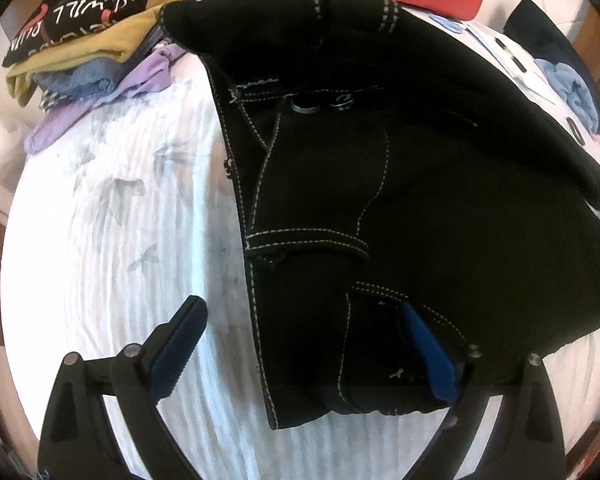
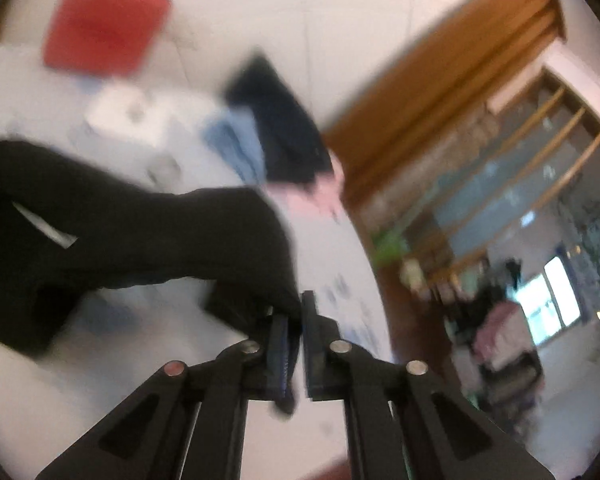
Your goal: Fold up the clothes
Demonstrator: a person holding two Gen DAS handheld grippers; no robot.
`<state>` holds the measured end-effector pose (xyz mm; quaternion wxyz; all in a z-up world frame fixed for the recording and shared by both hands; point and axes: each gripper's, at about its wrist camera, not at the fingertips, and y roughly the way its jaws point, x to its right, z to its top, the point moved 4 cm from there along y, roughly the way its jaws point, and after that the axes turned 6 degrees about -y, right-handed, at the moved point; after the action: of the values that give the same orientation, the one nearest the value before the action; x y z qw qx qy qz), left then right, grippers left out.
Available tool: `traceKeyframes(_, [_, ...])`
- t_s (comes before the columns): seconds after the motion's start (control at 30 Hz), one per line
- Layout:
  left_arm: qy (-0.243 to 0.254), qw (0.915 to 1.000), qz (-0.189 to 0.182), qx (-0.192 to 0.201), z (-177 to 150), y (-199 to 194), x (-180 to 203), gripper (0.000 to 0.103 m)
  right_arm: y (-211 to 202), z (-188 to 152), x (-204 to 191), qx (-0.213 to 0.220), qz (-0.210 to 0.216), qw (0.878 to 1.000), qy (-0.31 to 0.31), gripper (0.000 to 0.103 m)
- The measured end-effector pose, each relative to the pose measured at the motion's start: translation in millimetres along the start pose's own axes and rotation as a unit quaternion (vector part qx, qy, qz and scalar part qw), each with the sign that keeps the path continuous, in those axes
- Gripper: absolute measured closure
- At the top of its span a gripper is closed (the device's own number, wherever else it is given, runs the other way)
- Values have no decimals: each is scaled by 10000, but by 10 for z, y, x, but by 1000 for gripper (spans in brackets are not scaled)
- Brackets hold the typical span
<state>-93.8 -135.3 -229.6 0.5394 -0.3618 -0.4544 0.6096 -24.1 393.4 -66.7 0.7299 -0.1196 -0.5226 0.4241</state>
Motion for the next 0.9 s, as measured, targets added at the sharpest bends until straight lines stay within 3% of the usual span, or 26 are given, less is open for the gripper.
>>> traceKeyframes(0.03, [-38,10000,-17,-45,9,-2,-9,4,166,-97,69,-278,72,9996,40,80])
traceKeyframes(0.1, [-175,9998,-36,9,11,-60,-45,4,599,-416,142,-1046,438,9933,213,74])
traceKeyframes(0.17, [-312,9995,-54,64,13,-118,-82,4,1058,-879,187,-1936,938,9750,564,73])
traceKeyframes(0.23, [-450,9989,-73,118,15,-175,-118,4,1249,-1193,286,-2320,1243,9589,1060,72])
traceKeyframes(0.3, [-586,9981,-91,172,17,-233,-154,4,1292,-1348,442,-2226,1759,9416,1812,67])
traceKeyframes(0.37, [-723,9971,-109,226,19,-291,-191,4,1336,-1464,621,-2043,2340,9123,2668,67])
traceKeyframes(0.5, [-1005,9944,-172,288,-7,-361,-244,4,1567,-1479,667,-2037,2807,8601,3741,66])
traceKeyframes(0.53, [-1079,9934,-218,320,-35,-334,-221,4,1630,-1504,718,-2056,2834,8531,3869,66])
traceKeyframes(0.63, [-1110,9931,-56,385,-87,-224,-123,4,1828,-1545,783,-2051,2839,8435,4073,66])
traceKeyframes(0.7, [-1147,9931,75,226,-127,-58,-102,4,1917,-1554,804,-2046,2813,8406,4151,66])
traceKeyframes(0.77, [-1515,9880,-5,286,-158,-43,-137,4,1968,-1583,865,-2050,2794,8348,4278,66])
traceKeyframes(0.83, [-1515,9881,58,263,-168,-42,-124,4,2002,-1624,929,-2044,2788,8279,4417,61])
traceKeyframes(0.9, [-1571,9873,71,236,-172,-44,-127,5,2025,-1649,979,-1971,2789,8220,4558,28])
